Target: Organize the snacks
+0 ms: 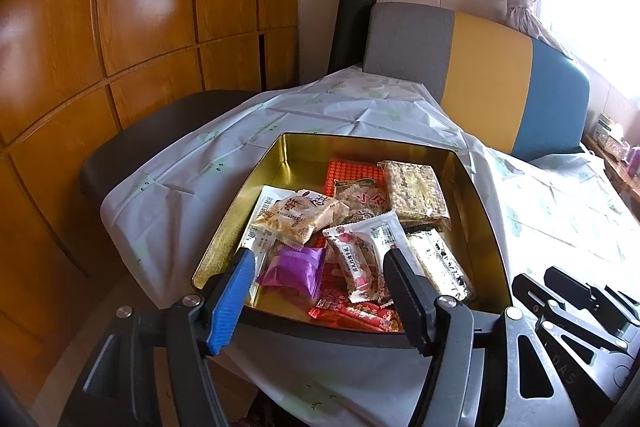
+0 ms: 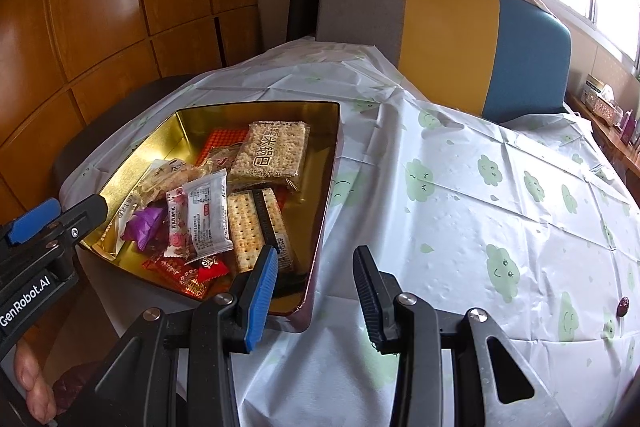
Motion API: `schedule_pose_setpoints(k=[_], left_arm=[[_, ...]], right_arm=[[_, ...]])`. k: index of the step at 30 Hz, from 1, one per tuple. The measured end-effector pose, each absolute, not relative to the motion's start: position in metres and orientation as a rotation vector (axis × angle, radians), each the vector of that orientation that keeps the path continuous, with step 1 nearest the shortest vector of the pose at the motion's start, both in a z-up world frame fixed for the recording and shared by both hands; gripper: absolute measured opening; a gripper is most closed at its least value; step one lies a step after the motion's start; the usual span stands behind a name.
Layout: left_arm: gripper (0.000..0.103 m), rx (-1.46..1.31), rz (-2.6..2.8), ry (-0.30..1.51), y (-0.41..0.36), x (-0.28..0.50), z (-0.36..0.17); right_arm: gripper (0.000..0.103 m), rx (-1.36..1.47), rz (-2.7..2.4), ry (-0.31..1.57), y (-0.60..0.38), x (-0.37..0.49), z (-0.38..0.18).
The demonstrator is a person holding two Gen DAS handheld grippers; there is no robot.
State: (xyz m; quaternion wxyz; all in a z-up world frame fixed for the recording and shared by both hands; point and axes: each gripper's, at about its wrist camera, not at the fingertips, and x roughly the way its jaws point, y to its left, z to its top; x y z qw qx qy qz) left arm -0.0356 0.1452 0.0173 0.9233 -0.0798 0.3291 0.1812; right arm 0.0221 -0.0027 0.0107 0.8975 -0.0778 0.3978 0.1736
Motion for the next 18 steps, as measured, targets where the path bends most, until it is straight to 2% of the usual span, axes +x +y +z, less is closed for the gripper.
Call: schedule_pose_setpoints(k=[18], left_arm=[[0.069, -0.171, 0.364, 0.669, 0.1445, -0.0363, 0.0190]], right_arm=[[0.040, -0.171, 0.365, 0.822, -0.0005, 0.0215, 0.0095]])
